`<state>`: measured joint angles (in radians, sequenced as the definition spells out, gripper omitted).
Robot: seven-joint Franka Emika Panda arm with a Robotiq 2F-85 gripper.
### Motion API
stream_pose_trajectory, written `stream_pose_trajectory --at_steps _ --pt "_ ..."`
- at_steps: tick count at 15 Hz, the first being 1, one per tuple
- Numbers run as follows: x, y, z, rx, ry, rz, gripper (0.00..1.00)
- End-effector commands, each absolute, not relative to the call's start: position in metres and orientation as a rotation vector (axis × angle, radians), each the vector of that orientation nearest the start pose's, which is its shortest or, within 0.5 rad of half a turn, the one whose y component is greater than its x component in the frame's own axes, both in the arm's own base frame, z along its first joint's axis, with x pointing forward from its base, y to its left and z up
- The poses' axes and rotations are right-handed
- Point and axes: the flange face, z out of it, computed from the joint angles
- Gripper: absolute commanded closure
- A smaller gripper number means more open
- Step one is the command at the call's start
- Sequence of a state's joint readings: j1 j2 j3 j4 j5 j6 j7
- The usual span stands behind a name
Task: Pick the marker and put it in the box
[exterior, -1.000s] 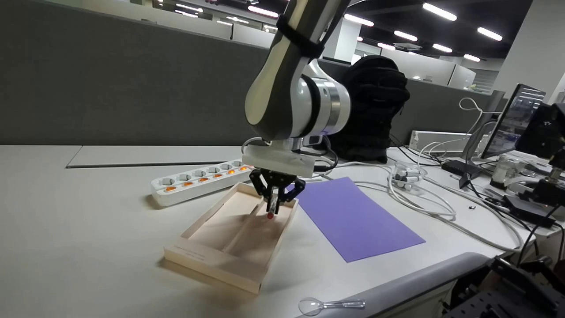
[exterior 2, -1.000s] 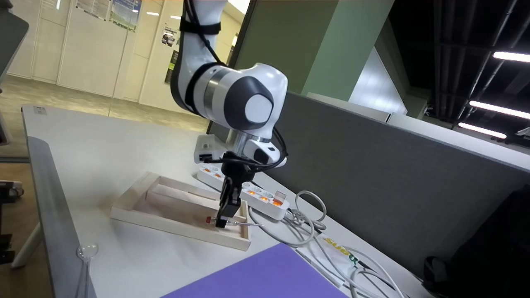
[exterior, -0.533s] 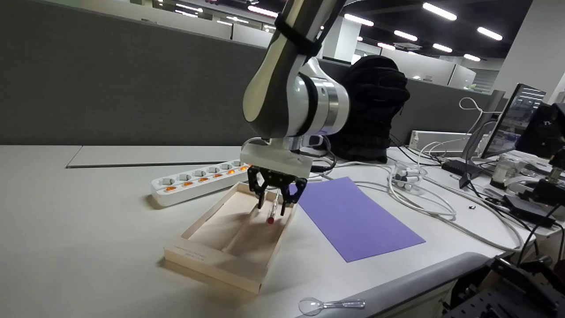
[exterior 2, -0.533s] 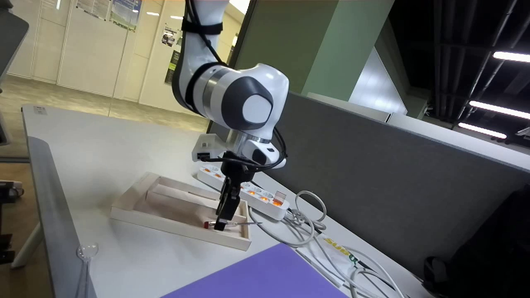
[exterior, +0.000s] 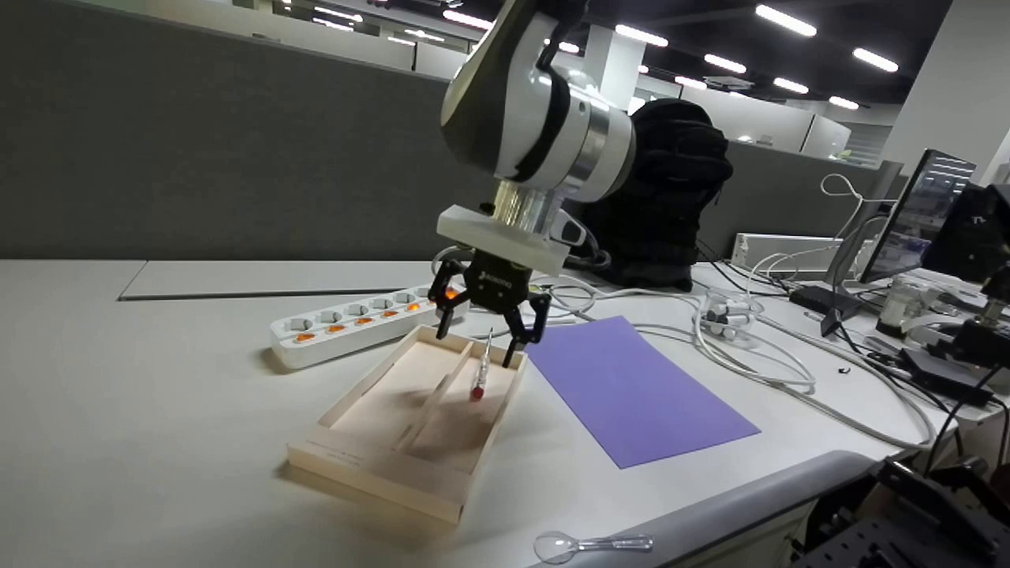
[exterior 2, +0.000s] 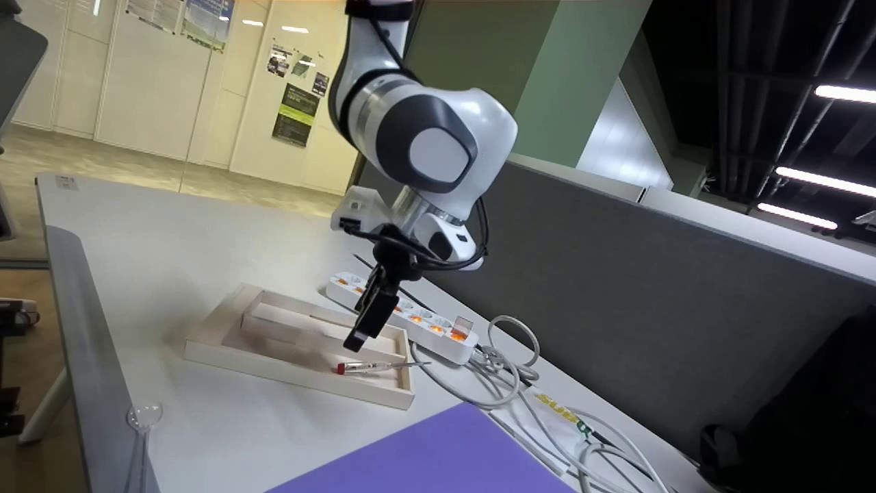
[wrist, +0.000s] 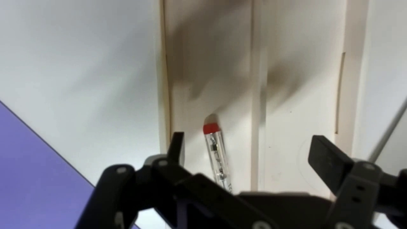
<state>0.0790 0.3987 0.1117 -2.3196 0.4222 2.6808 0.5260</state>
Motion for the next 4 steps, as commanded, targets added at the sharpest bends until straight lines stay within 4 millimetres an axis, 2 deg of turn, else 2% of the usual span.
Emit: stream_pose_trajectory --at_steps 1,4 --pt "0.500 0.067 0.216 -2.683 0.968 0.242 0.00" --pt "0.492 0.042 0.247 -2.671 0.918 0.282 0.00"
